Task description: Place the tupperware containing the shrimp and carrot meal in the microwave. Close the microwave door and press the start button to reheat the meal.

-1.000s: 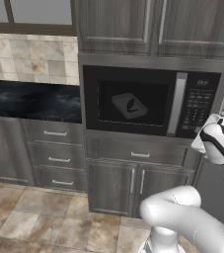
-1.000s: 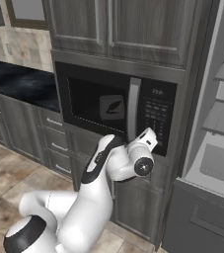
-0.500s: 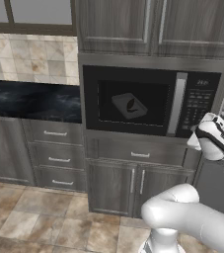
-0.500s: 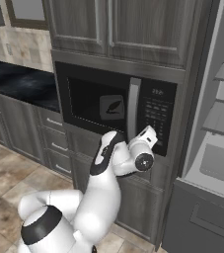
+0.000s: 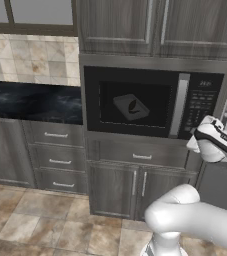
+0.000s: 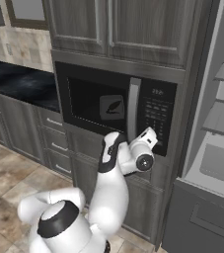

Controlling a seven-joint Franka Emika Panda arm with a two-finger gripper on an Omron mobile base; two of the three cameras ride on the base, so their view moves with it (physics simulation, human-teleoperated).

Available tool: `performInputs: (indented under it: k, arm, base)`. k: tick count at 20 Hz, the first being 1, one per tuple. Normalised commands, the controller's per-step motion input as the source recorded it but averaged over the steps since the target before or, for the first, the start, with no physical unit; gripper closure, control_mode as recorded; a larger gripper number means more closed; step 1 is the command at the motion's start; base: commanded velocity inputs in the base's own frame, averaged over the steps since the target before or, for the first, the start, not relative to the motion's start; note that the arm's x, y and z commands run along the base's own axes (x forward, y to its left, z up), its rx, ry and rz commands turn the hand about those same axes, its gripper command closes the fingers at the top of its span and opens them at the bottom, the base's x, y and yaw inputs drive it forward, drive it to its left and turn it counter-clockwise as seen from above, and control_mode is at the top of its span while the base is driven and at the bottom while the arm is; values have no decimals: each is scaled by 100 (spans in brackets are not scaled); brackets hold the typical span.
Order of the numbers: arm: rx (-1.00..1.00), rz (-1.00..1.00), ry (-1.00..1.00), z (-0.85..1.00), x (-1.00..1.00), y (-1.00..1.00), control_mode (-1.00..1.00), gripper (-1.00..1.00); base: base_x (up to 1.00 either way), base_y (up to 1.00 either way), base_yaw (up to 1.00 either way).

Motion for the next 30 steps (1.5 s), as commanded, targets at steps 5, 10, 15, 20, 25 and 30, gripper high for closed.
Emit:
performInputs:
  k: [5, 10, 15, 20, 25, 30]
  arm:
    - [0, 0, -1, -20, 15, -15, -100, 100]
    - [0, 0, 0, -17, 19, -14, -100, 100]
    - [0, 0, 0, -13, 29, -6, -100, 100]
    - [0, 0, 0, -11, 33, -2, -100, 100]
    - [0, 0, 0, -11, 33, -3, -100, 100]
    - [0, -1, 0, -13, 32, -9, -100, 100]
  base:
    - [0, 0, 0]
    - [0, 0, 0]
    - [0, 0, 0]
    - [0, 0, 0]
    - [0, 0, 0]
    - [0, 0, 0]
